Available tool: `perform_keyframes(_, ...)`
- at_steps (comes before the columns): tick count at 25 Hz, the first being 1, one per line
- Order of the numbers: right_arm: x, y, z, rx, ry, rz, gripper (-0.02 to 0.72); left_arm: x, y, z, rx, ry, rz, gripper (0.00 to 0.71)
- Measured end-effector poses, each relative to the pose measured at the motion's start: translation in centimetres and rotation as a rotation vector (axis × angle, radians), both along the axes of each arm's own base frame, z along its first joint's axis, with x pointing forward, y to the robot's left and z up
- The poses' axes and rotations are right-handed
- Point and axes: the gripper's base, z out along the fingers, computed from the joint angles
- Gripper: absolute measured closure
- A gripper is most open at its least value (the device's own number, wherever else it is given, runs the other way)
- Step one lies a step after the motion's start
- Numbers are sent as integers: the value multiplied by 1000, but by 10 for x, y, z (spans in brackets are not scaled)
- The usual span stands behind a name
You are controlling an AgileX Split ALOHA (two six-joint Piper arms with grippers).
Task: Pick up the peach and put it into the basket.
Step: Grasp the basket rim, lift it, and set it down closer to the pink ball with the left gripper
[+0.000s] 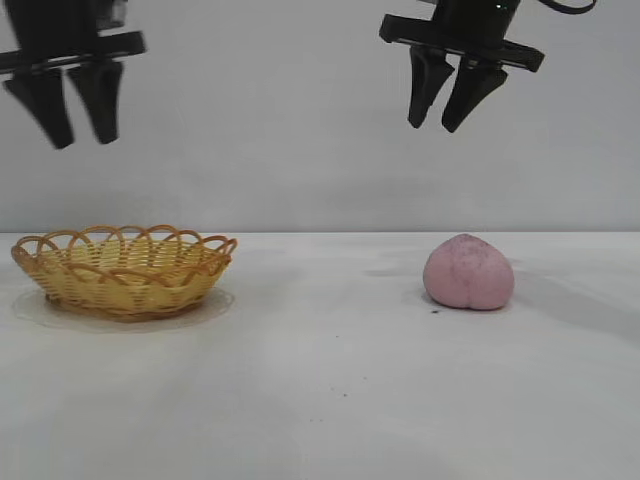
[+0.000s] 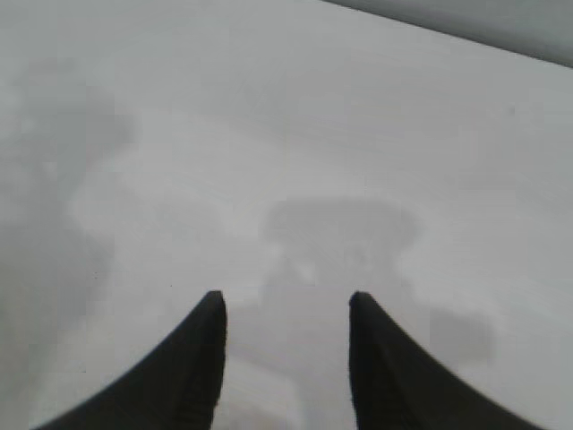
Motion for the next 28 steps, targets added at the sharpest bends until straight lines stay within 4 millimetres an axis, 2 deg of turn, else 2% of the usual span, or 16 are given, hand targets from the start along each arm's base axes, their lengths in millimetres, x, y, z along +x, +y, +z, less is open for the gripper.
perform_keyframes(5,0,0,0,0,1,0,405,-9,2,-19,27,78,-39,329)
perform_keyframes(16,0,0,0,1,-4,-1,405,-6,-2,-74,27,221,-71,329)
perform_keyframes(19,0,0,0,1,-5,-1,405,-6,-8,-82,25,243,-97,490)
perform_keyframes(20,1,0,0,2,-8,-2,405,-7,-11,-84,13,252,-107,574)
perform_keyframes(21,1,0,0,2,-9,-2,405,-7,-13,-87,9,265,-117,628)
perform_keyframes(22,1,0,0,2,-9,-2,405,-8,-15,-87,1,270,-123,655)
perform_keyframes(23,1,0,0,3,-11,-2,405,-9,-16,-87,-8,278,-124,651)
perform_keyframes(24,1,0,0,3,-11,-2,405,-9,-17,-87,-12,280,-111,710)
perform_keyframes(28,1,0,0,2,-7,-2,405,-21,-17,-86,-41,288,-21,710)
